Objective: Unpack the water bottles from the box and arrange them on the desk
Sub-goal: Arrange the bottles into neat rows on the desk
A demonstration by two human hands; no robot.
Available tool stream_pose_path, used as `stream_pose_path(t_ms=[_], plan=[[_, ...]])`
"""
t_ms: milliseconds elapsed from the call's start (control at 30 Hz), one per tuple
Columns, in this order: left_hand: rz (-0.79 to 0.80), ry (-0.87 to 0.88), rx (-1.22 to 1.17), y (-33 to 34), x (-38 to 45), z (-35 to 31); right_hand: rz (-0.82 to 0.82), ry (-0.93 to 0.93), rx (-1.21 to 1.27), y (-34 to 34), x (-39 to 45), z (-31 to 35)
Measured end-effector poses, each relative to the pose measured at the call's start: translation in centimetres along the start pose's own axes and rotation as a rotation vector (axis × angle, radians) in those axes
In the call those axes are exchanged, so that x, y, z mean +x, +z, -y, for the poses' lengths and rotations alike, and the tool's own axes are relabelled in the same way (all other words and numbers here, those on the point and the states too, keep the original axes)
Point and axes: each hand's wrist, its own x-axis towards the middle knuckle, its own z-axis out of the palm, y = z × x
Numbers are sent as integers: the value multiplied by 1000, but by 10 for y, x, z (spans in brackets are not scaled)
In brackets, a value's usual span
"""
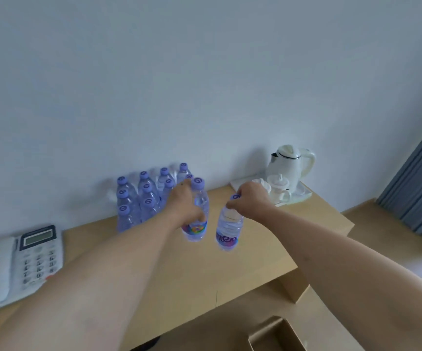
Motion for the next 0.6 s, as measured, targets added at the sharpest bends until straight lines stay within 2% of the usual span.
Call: stream_pose_path(t_ms=[167, 467, 600], plan=[[48, -88, -89, -2, 17, 35, 99, -96, -23, 31, 36, 29], [84, -90, 132, 7, 57, 55, 242, -280, -132, 74, 102, 44], [39, -116, 160, 15, 69, 62, 268, -341, -156, 86, 117, 46]])
